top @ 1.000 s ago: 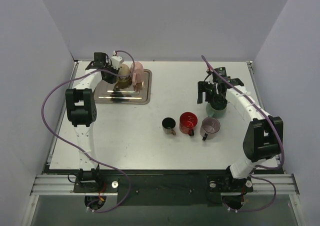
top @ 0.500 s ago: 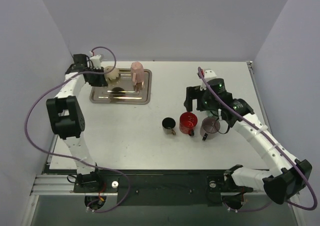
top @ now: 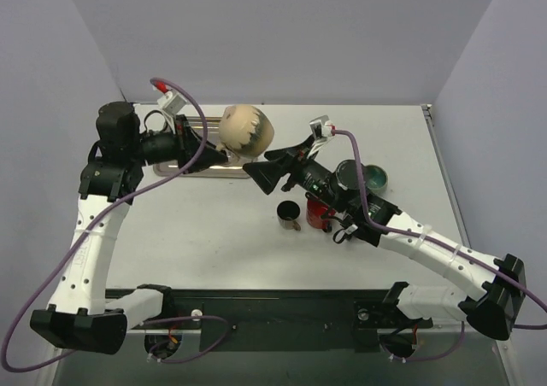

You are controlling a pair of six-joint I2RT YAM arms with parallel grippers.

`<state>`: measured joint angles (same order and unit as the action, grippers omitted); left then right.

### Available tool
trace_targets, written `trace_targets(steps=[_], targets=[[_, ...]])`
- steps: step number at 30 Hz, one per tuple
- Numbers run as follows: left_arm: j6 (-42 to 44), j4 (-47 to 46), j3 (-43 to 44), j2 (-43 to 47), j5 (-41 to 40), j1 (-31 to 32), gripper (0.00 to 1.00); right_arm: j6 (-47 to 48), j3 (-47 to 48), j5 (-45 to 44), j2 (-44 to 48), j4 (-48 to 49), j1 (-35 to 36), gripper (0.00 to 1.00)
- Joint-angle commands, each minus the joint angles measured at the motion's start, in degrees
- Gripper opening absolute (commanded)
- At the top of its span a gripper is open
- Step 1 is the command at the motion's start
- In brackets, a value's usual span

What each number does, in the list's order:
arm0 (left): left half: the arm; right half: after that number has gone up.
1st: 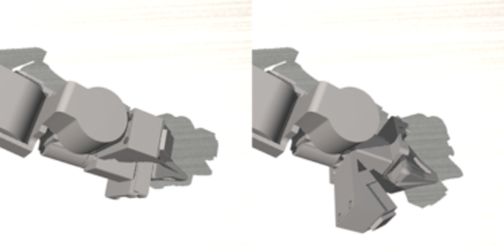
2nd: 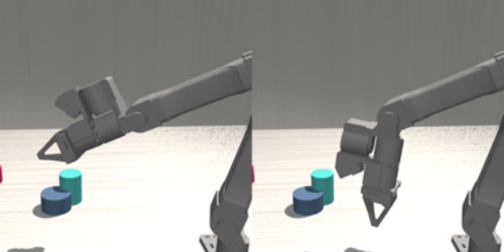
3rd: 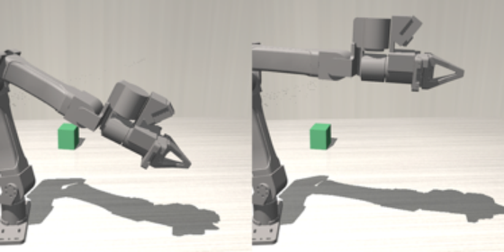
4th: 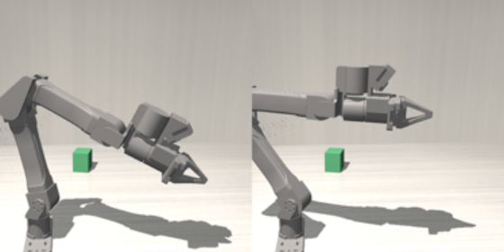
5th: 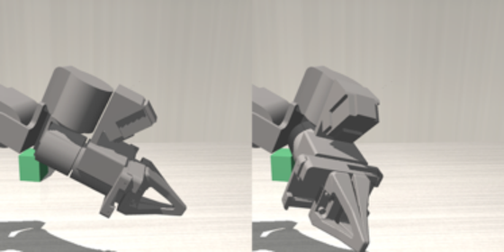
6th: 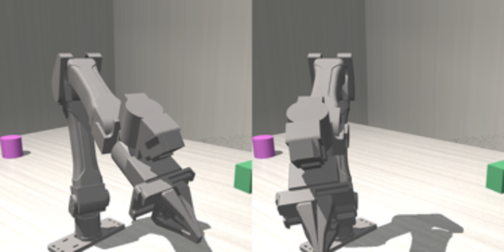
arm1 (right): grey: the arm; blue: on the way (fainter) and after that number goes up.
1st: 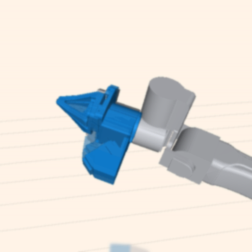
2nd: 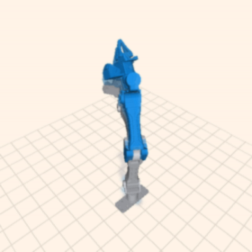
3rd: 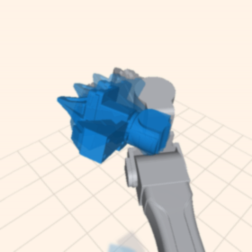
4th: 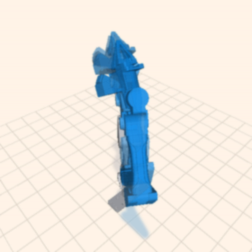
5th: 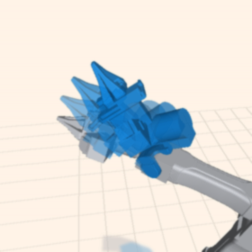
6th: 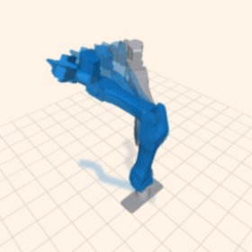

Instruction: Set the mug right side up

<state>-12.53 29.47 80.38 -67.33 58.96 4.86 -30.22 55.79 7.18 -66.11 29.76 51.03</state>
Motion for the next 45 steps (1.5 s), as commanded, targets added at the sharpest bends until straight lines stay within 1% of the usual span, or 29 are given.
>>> trace_targets(steps=[1, 4, 7, 8, 9, 10, 11, 12, 13, 14, 15, 16, 17, 18, 19, 20, 21, 22, 23, 24, 26, 27, 28, 30, 32, 36, 43, 44, 45], targets=[[-3.90, -1.97, -0.75, 1.68, 6.69, 5.06, 0.00, -4.50, -0.68, 2.57, -0.25, 25.23, 1.18, 0.84], [-4.87, -1.00, -1.01, 1.33, 6.87, 7.60, 0.00, -3.54, -1.82, 2.49, 0.71, 28.60, 1.97, 0.76], [-1.36, 2.07, -0.58, 0.89, 6.17, 10.60, 0.00, -2.74, -1.21, 0.82, 0.81, 27.46, 2.15, 0.63], [-0.05, 3.30, -0.57, 0.36, 5.47, 12.69, 0.00, -2.39, -0.69, 0.73, 0.63, 27.28, 2.15, 0.50], [0.49, 3.74, -0.57, 0.18, 5.20, 13.76, 0.00, -2.39, -0.33, 0.64, 0.02, 26.59, 2.06, 0.33], [1.02, 4.27, -0.66, -0.43, 4.77, 14.99, 0.00, -2.30, 0.37, 0.29, -0.07, 25.62, 1.97, 0.19], [0.93, 4.19, -0.84, -0.61, 4.59, 15.35, 0.00, -2.13, 0.55, -2.15, 0.27, 22.31, 1.97, 0.00], [1.37, 4.71, -0.75, -1.22, 3.72, 15.18, 0.00, -1.26, 1.68, -3.65, 0.71, 19.40, 1.62, 0.00], [2.76, 6.37, 0.29, -1.66, 2.40, 14.83, 0.17, 1.01, 3.95, -6.97, 1.59, 10.24, 1.19, 0.00], [5.91, 9.43, 0.74, -2.45, -1.79, 13.69, 0.78, 2.43, 5.37, -9.35, 1.77, 5.10, 0.22, 0.00], [7.34, 11.29, 1.70, -2.80, -4.27, 12.99, 0.87, 5.05, 8.60, -13.29, 1.51, -5.83, -0.57, 0.00], [9.44, 12.70, 1.80, -3.33, -11.95, 11.41, 0.87, 6.30, 10.37, -14.20, 1.07, -10.20, -3.19, 0.00], [10.24, 12.71, 1.36, -3.86, -15.68, 10.09, 0.87, 6.75, 12.65, -15.34, -0.15, -18.43, -6.17, 0.00], [11.99, 12.02, 0.32, -4.12, -24.68, 9.73, 0.88, 6.84, 13.89, -15.01, -1.29, -21.73, -8.20, 0.00], [12.18, 11.14, -0.30, -4.73, -28.95, 8.51, 0.88, 7.71, 16.34, -14.13, -4.00, -28.37, -11.88, 0.00], [14.88, 8.87, -1.88, -5.00, -35.60, 7.97, 0.88, 8.76, 18.37, -13.25, -5.77, -36.62, -13.39, 0.00], [15.78, 6.50, -2.59, -5.96, -38.45, 7.19, 0.88, 10.69, 21.87, -13.33, -9.96, -40.27, -16.37, 0.00], [17.61, 5.43, -3.64, -6.41, -42.22, 6.74, 0.88, 11.49, 23.21, -12.38, -12.01, -44.66, -17.53, 0.00], [18.68, 3.59, -4.00, -7.72, -45.04, 6.39, 0.88, 12.37, 25.92, -11.50, -16.90, -47.31, -20.50, 0.00], [20.08, 2.88, -4.35, -8.51, -45.94, 6.39, 0.88, 12.55, 27.08, -8.79, -19.73, -50.38, -21.74, 0.00], [21.49, 1.55, -3.74, -11.85, -47.53, 6.12, 0.89, 12.55, 30.07, -4.40, -26.50, -53.38, -25.26, 0.00], [21.85, 0.77, -3.39, -13.77, -47.88, 6.04, 0.89, 12.38, 31.56, -4.02, -30.62, -54.10, -27.19, 0.00], [22.63, 0.41, -2.69, -14.92, -48.06, 5.95, 0.89, 12.55, 32.70, -3.93, -32.49, -56.02, -27.99, 0.00], [23.08, -0.47, -1.38, -18.44, -48.50, 5.69, 0.90, 13.43, 34.91, -4.98, -39.33, -57.79, -29.23, 0.00], [23.26, -0.82, 0.64, -21.96, -48.85, 5.33, 0.91, 13.52, 36.31, -3.59, -42.94, -58.06, -30.45, 0.00], [22.82, -3.10, 4.16, -28.72, -49.20, 5.16, 0.93, 13.61, 36.23, -1.82, -47.17, -58.50, -31.07, 0.00], [21.68, -10.66, 10.57, -40.24, -49.20, 5.16, 0.93, 13.78, 34.74, 1.43, -48.94, -57.53, -31.69, 0.00], [21.59, -12.14, 11.46, -42.42, -49.20, 5.16, 0.93, 13.78, 34.48, 1.96, -48.77, -57.53, -31.69, 0.06], [21.59, -12.51, 12.86, -43.58, -49.29, 5.16, 0.93, 13.87, 34.30, 2.48, -48.68, -57.44, -31.69, 0.19]])
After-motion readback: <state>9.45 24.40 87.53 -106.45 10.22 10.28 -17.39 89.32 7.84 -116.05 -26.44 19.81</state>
